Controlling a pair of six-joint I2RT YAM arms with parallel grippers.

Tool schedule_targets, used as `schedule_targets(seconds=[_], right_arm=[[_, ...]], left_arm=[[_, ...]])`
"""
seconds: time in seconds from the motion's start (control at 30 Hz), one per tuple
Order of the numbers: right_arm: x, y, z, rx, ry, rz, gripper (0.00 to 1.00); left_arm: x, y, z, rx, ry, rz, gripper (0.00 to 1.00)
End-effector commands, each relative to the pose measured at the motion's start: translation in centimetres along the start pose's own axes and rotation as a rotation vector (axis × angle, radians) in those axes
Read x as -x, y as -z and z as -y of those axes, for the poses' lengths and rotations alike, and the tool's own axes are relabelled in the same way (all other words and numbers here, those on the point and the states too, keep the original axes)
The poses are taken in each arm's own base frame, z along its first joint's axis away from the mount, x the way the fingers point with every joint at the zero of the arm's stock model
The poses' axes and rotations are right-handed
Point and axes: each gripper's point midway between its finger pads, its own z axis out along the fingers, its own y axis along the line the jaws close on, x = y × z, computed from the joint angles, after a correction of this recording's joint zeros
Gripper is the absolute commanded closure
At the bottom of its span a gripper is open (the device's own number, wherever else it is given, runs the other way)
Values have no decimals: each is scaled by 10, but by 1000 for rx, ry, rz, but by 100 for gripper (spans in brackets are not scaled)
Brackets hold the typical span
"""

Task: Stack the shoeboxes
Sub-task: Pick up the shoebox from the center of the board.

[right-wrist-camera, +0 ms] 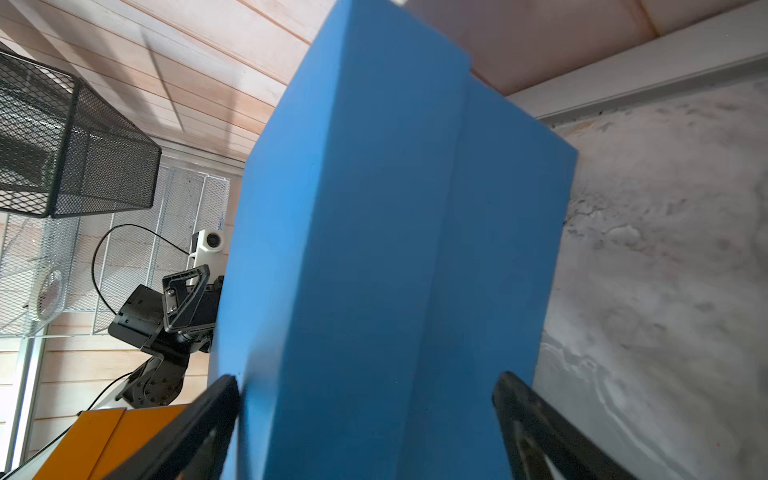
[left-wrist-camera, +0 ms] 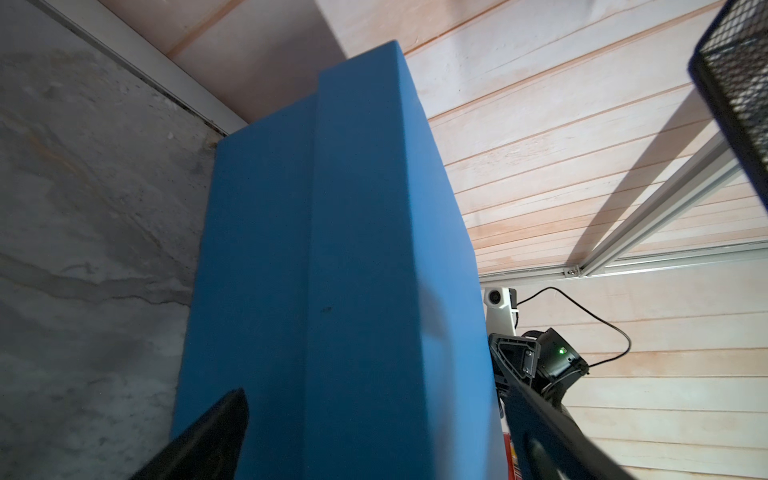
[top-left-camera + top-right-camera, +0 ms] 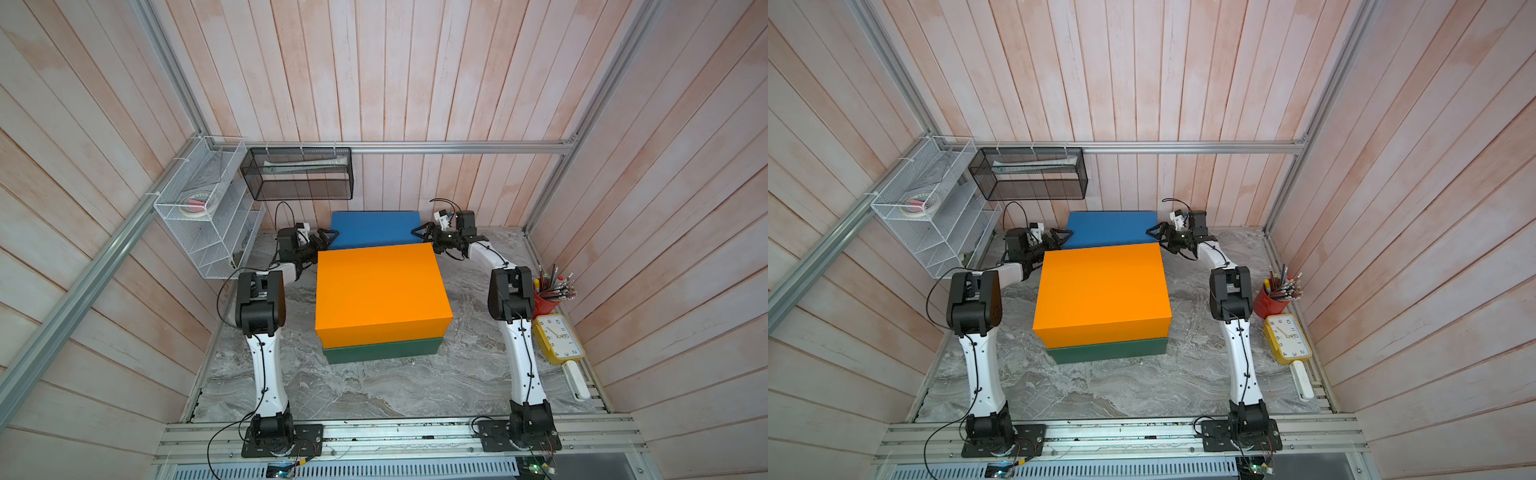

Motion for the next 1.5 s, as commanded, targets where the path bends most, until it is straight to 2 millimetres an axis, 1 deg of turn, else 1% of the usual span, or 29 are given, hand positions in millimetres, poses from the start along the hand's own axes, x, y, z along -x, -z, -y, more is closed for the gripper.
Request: schedule_targets(seconds=[0.0,0.07,0.17,0.4,0.47,0.63,0.73,0.87,0.93,1.0,1.07,1.13,1.27,1.43,1.47], right_arm=[[0,-5,-12,3,31,26,2],[-2,-5,-11,25,11,45,2],[2,-5,-9,34,-25,78,2],[7,-4,2,-20,-58,96,2],[4,-7,4,-31,-63,85,2],[-10,-18,6,-43,-61,45,2],[-14,-26,6,-46,-70,25,6],[-17,-32,-3,-27,-88,12,13],[-18,-34,-6,-25,-103,4,14],[-24,-37,-7,-21,-108,-10,12],[-29,-39,-6,0,-111,-18,11],[-30,-39,-8,19,-112,-13,11],[-22,-35,-23,56,-75,4,13],[-6,-26,-42,94,-35,41,17],[-3,-23,-47,108,-32,48,18]], left_arm=[[-7,-7,-4,10,-38,-45,0],[-10,-8,-4,16,-42,-61,0],[-13,-7,-6,27,-40,-72,0],[-14,-4,-9,39,-33,-84,0],[-14,-2,-10,42,-22,-87,0],[-18,-1,-12,69,-28,-104,0],[-19,-1,-13,75,-29,-108,0],[-17,-2,-11,68,-38,-111,0],[-15,-3,-9,62,-41,-109,0],[-15,-5,-5,55,-48,-111,0],[-16,-7,-1,48,-56,-119,0],[-19,-10,2,44,-62,-125,0],[-21,-14,14,25,-79,-130,0],[-18,-18,37,7,-115,-126,0],[-16,-18,44,1,-130,-124,0]])
